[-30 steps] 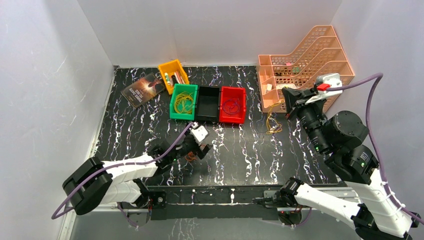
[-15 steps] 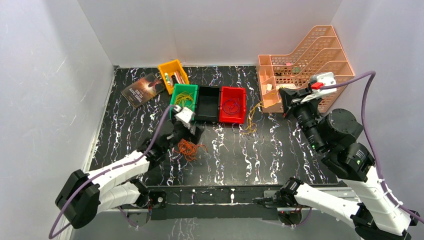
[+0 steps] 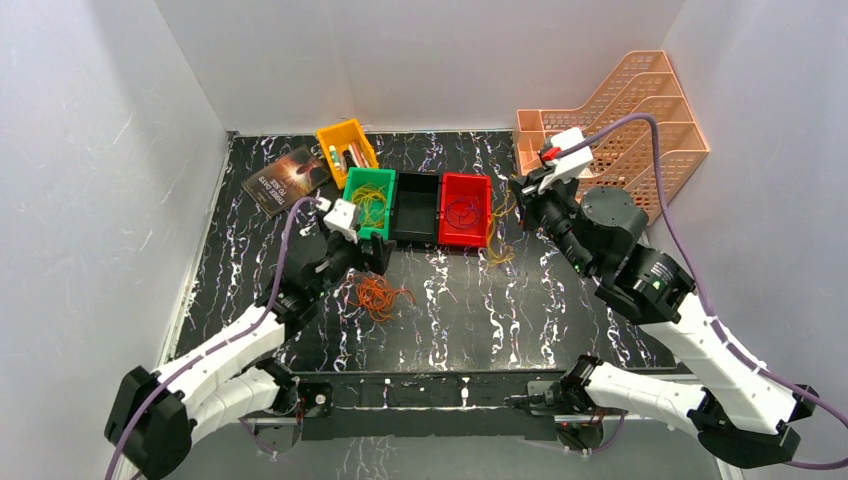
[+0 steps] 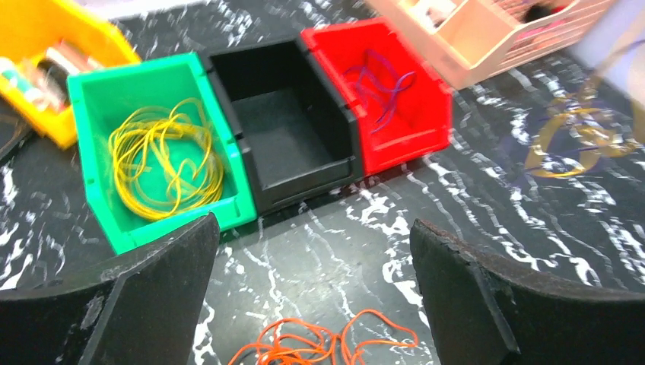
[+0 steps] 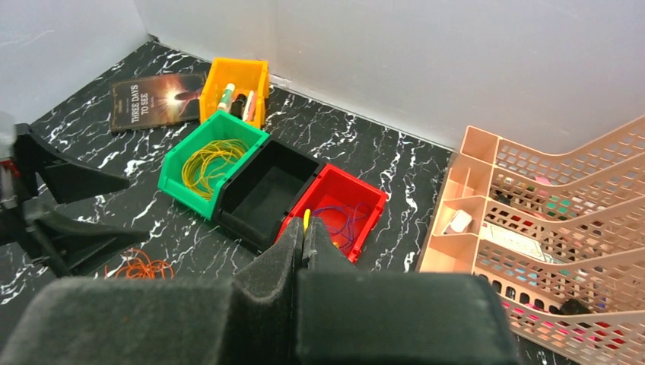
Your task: Untangle the cables
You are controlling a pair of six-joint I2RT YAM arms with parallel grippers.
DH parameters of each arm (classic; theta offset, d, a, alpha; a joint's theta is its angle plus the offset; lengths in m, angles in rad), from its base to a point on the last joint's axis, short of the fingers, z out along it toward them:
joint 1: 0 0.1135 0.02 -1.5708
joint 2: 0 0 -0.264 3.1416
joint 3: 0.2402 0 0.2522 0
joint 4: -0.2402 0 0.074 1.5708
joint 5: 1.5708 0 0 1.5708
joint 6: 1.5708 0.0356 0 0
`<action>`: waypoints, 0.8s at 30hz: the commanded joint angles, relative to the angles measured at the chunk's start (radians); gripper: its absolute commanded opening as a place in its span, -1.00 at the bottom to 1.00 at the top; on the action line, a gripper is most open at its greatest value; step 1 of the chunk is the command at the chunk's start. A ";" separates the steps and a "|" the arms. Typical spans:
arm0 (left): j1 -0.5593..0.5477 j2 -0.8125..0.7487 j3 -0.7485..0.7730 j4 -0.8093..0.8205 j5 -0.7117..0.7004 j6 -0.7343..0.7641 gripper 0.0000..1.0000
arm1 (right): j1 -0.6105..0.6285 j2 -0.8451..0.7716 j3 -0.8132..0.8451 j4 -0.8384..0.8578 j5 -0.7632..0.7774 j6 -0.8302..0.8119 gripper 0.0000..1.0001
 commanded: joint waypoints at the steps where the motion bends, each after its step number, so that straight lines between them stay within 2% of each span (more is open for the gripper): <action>1: 0.004 -0.135 -0.108 0.234 0.181 0.027 0.93 | 0.001 -0.020 0.043 0.082 -0.040 0.015 -1.00; 5: 0.003 -0.131 -0.146 0.401 0.379 0.080 0.95 | 0.001 -0.002 0.041 0.085 -0.078 0.037 -1.00; 8: 0.004 -0.083 -0.114 0.454 0.456 0.104 0.96 | 0.001 0.025 0.050 0.094 -0.141 0.053 -1.00; 18: -0.005 0.115 0.060 0.579 0.664 0.152 0.97 | 0.001 0.110 0.062 0.102 -0.300 0.078 -1.00; 24: -0.081 0.224 0.113 0.632 0.695 0.156 0.97 | 0.001 0.140 0.069 0.100 -0.378 0.098 -1.00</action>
